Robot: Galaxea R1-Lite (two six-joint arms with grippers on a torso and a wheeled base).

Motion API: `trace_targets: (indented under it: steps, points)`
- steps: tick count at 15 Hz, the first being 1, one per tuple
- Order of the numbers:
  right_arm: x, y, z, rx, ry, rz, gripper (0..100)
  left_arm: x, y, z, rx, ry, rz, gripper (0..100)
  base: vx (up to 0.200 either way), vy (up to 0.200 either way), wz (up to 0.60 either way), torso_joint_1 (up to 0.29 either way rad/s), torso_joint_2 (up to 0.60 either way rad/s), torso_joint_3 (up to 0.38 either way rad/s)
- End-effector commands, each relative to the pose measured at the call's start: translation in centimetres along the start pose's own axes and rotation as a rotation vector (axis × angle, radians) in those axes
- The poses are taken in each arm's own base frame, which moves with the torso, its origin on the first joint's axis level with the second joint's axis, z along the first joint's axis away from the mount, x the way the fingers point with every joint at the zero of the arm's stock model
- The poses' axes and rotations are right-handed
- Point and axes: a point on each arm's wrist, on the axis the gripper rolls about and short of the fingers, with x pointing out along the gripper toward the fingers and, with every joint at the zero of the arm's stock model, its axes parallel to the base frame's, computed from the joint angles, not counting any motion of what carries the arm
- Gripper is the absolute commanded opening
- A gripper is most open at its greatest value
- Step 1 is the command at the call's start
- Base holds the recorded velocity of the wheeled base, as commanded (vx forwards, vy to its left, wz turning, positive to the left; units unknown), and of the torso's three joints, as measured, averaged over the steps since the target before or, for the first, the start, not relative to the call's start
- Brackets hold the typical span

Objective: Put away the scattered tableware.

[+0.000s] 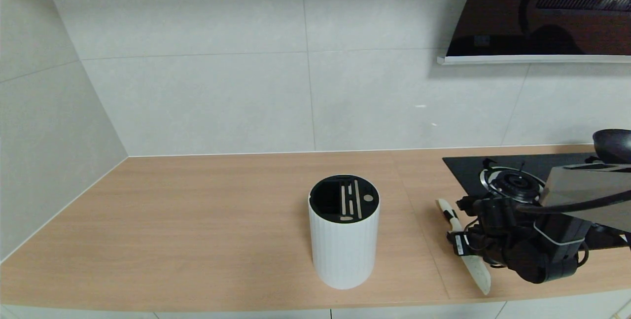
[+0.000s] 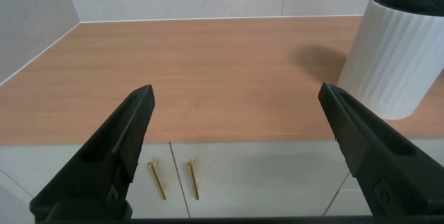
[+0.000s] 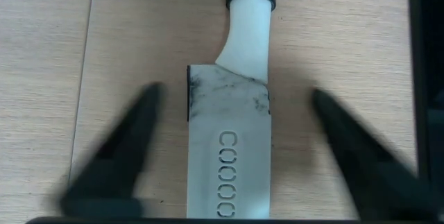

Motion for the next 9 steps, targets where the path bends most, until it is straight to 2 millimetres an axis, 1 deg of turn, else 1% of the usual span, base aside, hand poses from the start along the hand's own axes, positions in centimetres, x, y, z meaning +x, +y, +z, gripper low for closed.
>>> trace_targets:
  steps: [1,6,8,9]
  points:
    - [0.1,0.0,-0.1,-0.001,0.005,-0.001,0,0.0,0.0,0.0,0.000,0.001,0.001,100,0.000,0.000,0.00,0.000,0.00,0.000]
    - [-0.1,0.0,0.3,0.001,-0.012,-0.013,0,0.0,0.0,0.0,0.000,0.001,0.001,100,0.000,0.000,0.00,0.000,0.00,0.000]
    - [-0.7,-0.1,0.9,0.008,-0.030,-0.011,0,0.0,0.0,0.0,0.000,0.001,0.001,100,0.000,0.000,0.00,0.000,0.00,0.000]
    - [-2.0,-0.2,1.7,0.011,-0.055,-0.010,0,0.0,0.0,0.0,0.001,0.000,0.001,100,0.000,0.000,0.00,0.000,0.00,0.000]
